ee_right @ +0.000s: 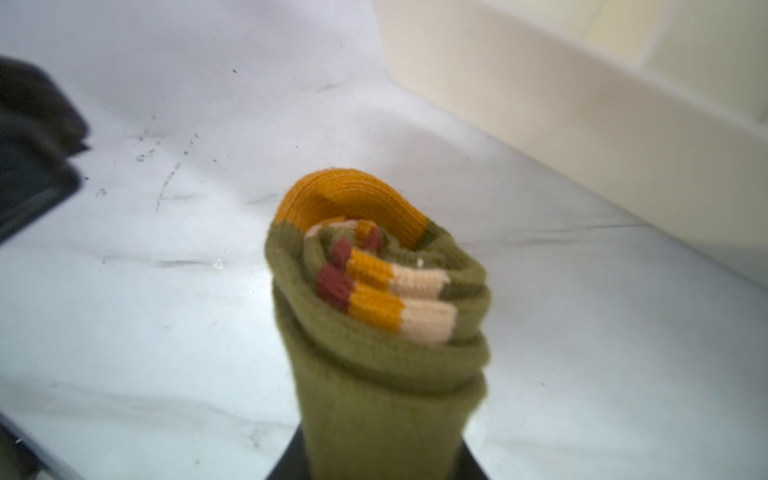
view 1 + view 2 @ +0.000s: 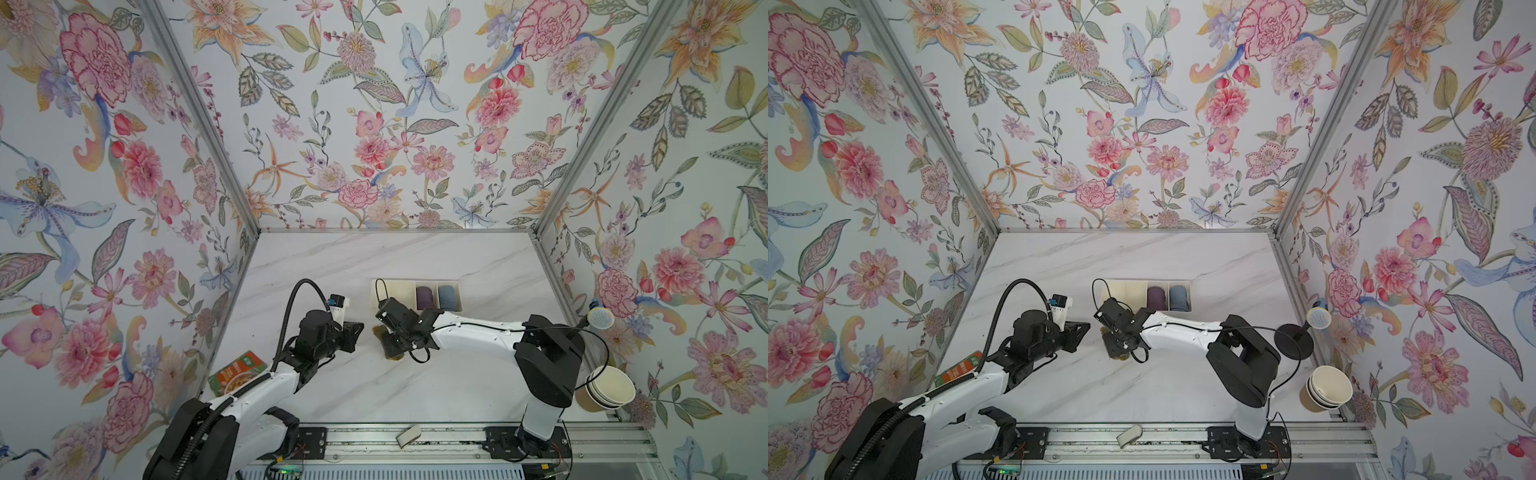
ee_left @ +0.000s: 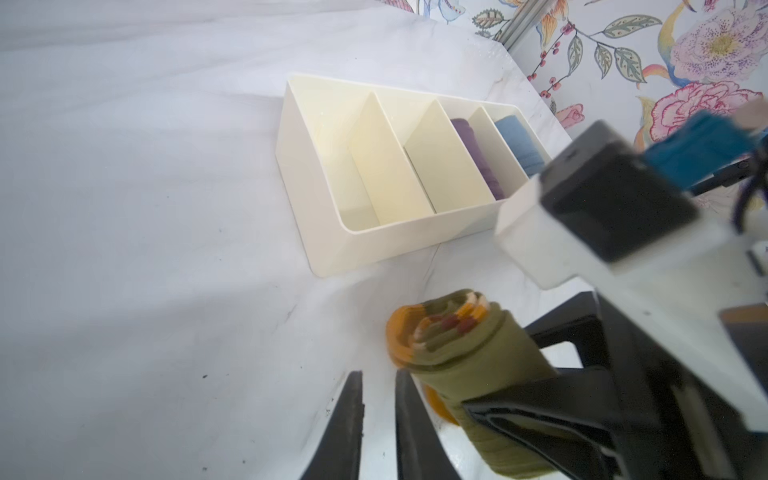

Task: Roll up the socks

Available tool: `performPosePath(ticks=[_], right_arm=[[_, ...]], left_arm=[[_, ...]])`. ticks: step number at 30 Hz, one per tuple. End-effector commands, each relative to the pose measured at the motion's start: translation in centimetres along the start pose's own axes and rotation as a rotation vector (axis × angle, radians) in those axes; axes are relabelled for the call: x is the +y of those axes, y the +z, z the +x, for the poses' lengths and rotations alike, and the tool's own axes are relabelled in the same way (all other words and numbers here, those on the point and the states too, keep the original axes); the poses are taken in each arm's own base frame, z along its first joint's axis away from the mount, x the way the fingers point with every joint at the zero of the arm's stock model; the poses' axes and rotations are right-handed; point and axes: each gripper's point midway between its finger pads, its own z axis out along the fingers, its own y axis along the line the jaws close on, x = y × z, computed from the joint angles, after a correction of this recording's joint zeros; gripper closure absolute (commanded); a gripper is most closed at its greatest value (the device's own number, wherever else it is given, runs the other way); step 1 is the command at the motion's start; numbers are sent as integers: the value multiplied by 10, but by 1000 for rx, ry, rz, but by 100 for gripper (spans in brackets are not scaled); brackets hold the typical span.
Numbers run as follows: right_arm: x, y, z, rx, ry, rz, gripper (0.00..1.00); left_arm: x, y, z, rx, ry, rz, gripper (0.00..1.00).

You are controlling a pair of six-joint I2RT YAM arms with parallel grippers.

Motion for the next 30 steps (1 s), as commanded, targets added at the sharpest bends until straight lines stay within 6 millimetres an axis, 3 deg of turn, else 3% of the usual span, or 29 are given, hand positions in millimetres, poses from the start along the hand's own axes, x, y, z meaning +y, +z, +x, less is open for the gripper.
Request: performPosePath(ticks=[1,6,11,20,30], right_arm=[[-1,-52,-36,-136,-34,38,95],[-1,-100,-74,-265,-43,56,95],[-18,-108,-103,-303,-1,88,97],[-60,-69,-134,-250,109,138,97],[-87,-19,-138,-149,173,151,97]], left_arm=[[8,-6,-12,-16,28,-54,82],[7,-11,-27,-60,34,-55,81],[9,-12,-37,-76,41,-60,81],[13,-9,-39,-63,41,-63,82],[20,-6,-35,-39,35,-67,82]])
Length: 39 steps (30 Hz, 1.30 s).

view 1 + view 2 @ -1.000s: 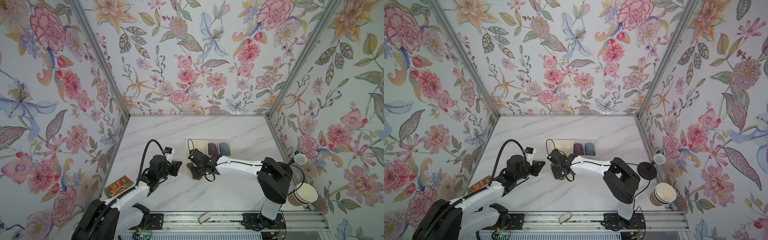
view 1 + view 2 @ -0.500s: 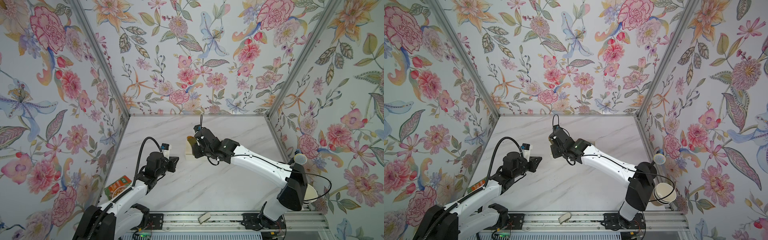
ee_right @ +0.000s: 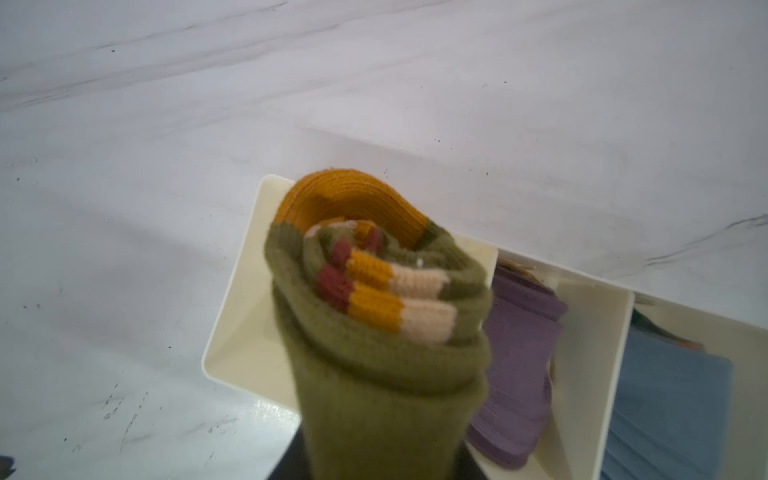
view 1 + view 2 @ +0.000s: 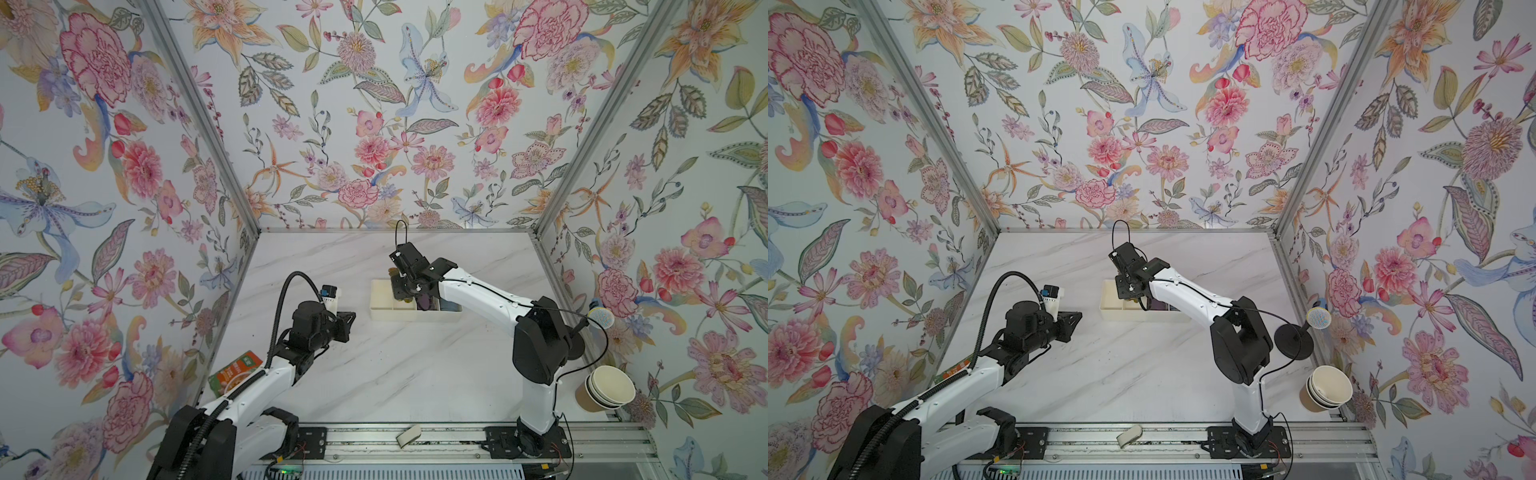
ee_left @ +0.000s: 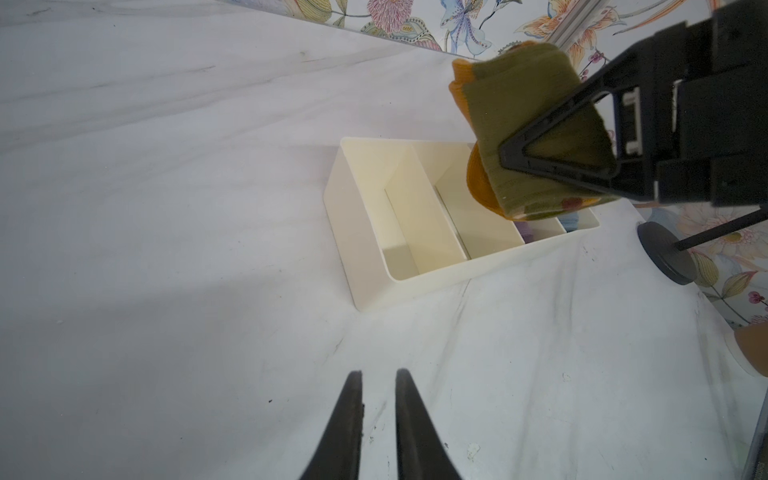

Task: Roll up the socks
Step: 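Lower the rolled olive sock into the empty box compartment with the right gripper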

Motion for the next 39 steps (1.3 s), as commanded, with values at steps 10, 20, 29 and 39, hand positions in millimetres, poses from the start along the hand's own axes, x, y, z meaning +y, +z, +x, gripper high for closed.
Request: performPosePath(ticks=[10,20,29,39], right_arm=[[-8,32,10,105,57,-18,97],[-23,54,32,196,66,36,96],[-35,69,43,249,75,118,96],[-40,72,56,280,81,129,96]], left_arm=[[1,7,-9,8,8,22,82],[1,13,-6,25,4,32,82],[4,15,-2,41,4,22,83],[9,16,0,46,9,1,82]])
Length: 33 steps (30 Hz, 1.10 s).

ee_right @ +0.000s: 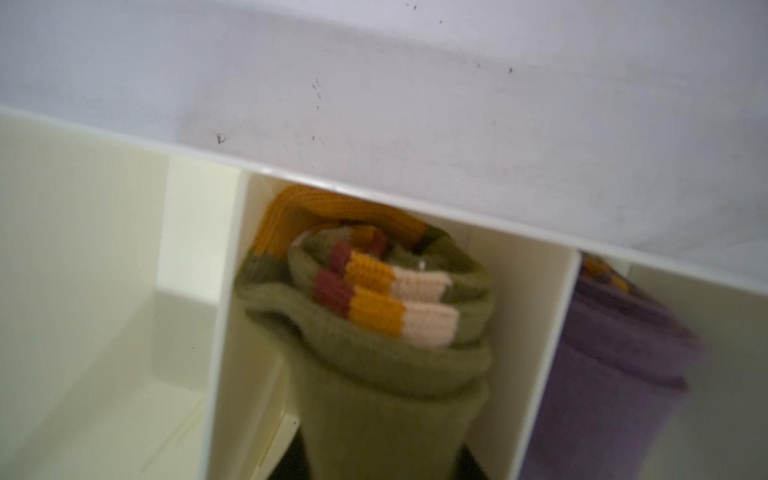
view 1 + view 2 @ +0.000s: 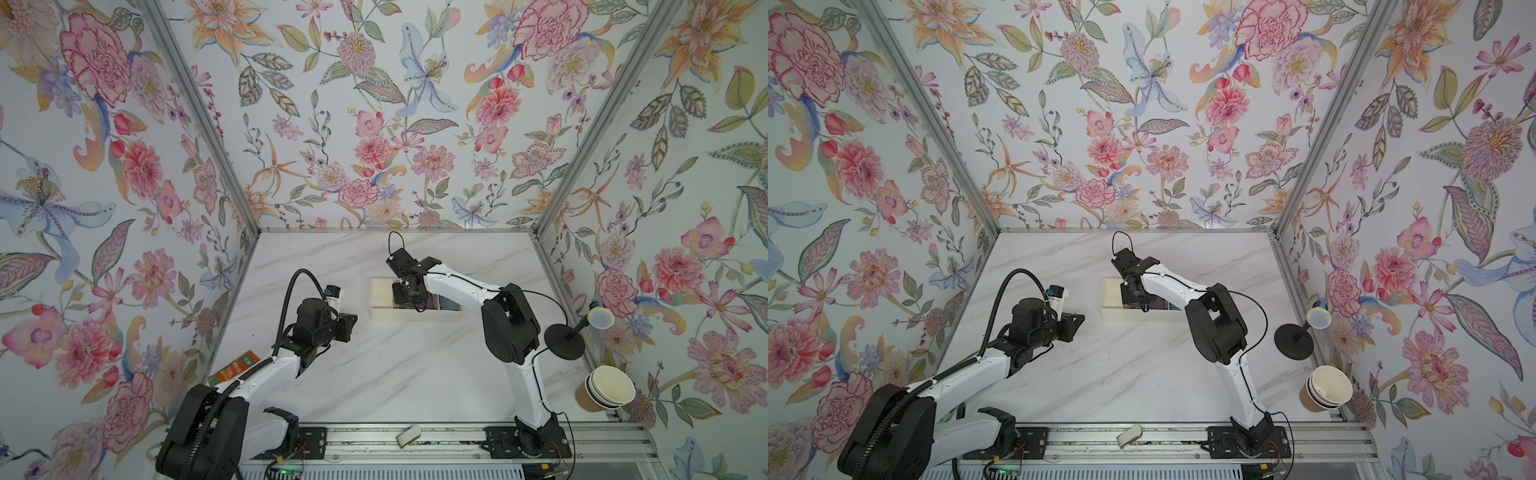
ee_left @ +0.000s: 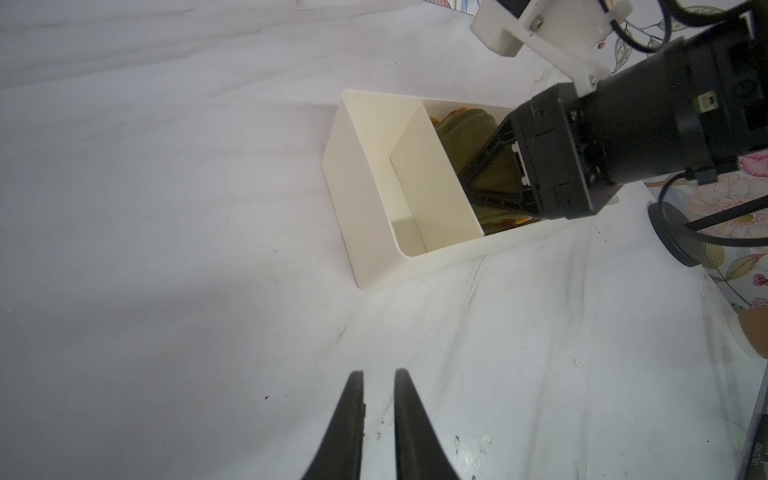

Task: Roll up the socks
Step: 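Lower the rolled olive sock into the empty box compartment with the right gripper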

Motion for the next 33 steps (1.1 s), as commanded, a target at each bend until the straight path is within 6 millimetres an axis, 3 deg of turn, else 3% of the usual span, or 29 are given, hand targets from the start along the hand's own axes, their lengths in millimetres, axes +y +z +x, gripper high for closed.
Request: performPosePath(ticks=[1,12,21,27,33], right_arm=[[-14,9,13,49,17,51,96],[-26,-8,13,28,23,93,95],[-13,2,8,39,9,55,93],[-3,1,0,19,-17,42,84],[-4,13,0,30,-27,63,77]], left_arm=[[2,0,-14,-31,28,-14,82],[6,-1,-13,-31,32,-33,82],[6,-4,-11,-33,33,-34,82],[6,-1,-9,-26,27,-29,82],[9,-1,-7,-25,25,-41,81]])
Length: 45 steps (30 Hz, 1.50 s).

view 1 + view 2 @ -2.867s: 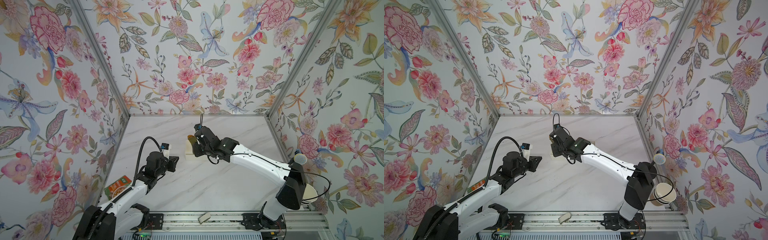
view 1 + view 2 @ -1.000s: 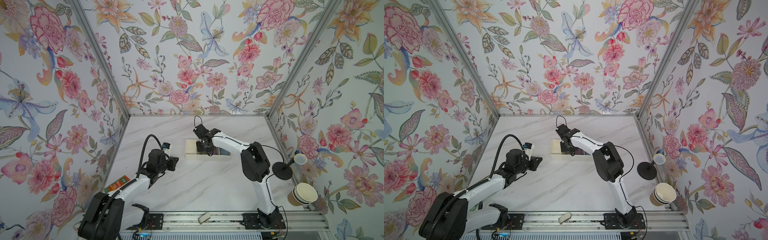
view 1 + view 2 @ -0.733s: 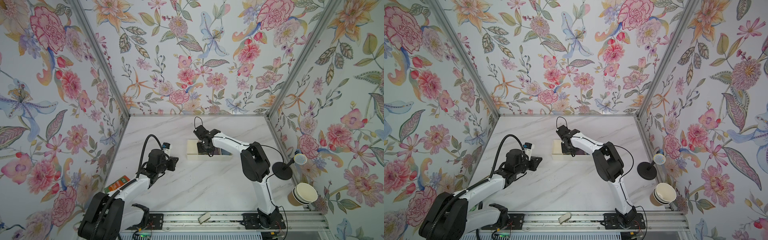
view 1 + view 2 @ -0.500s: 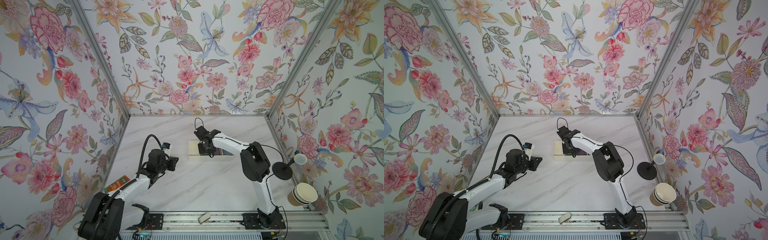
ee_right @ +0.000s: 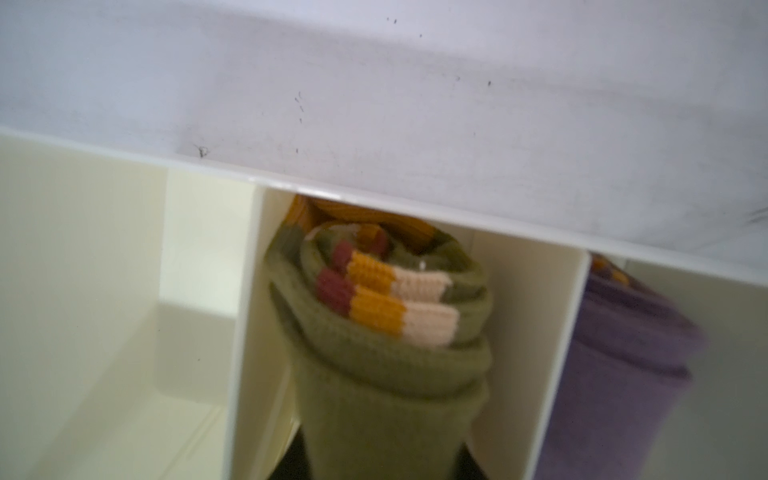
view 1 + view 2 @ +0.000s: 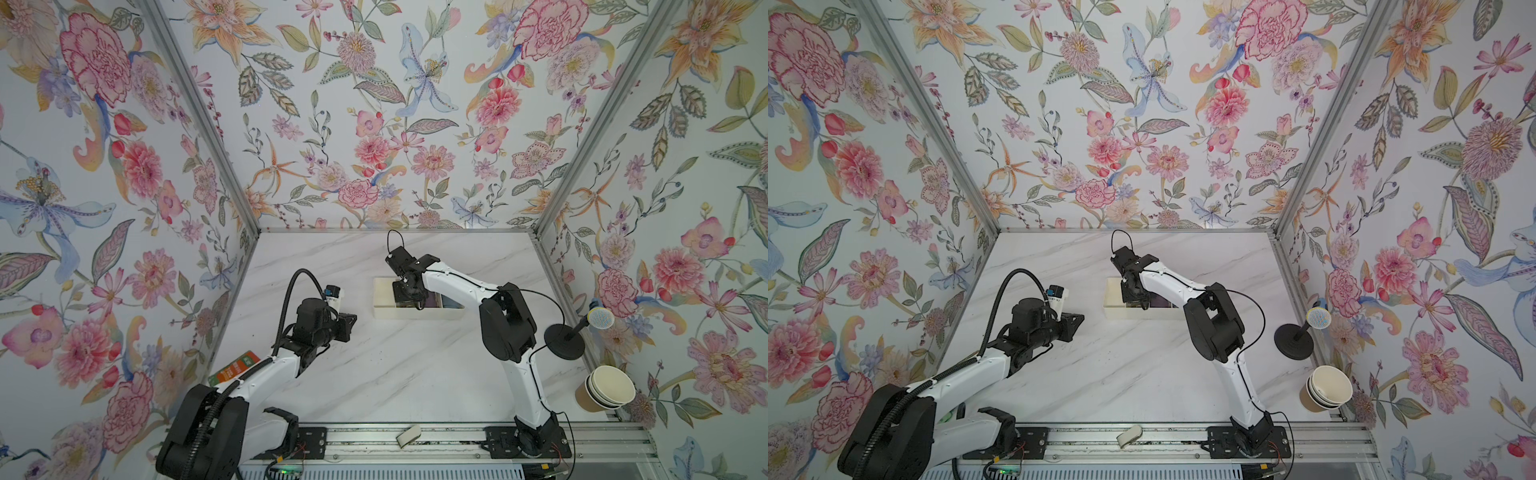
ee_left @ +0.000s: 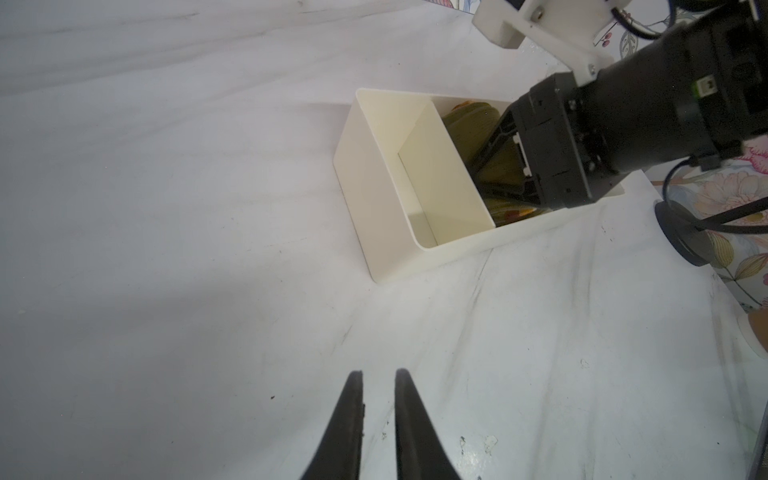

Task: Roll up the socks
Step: 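Open the right gripper and release the roll in the compartment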

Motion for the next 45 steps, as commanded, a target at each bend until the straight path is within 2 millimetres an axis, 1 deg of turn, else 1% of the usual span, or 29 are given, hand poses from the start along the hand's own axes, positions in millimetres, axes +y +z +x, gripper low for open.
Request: performPosePath(ticks=[1,5,10,12,21,26,34,41,45], right_arm=[[1,10,5,21,-27,26,76],[2,13,5,20,-30,30,73],[8,14,6,26,-42,17,63],[9,11,6,20,-48,14,59],[8,-4,-1,-13,-55,19,49],[9,-17,-6,-45,-65,21,44],[9,-39,-17,-114,-81,42,41],[15,-55,-26,-187,-77,1,41],[16,-72,-31,-257,-64,-43,40]], left_arm=[[8,-1,-6,-23,16,-36,81],[10,0,-6,-29,15,-46,80],[9,0,-7,-30,18,-44,79],[10,1,-7,-28,17,-47,79],[13,2,-5,-28,20,-55,77],[14,1,-5,-31,22,-62,77],[15,-1,-6,-43,22,-68,77],[17,-4,-7,-55,22,-78,77],[19,-7,-8,-78,24,-90,77]])
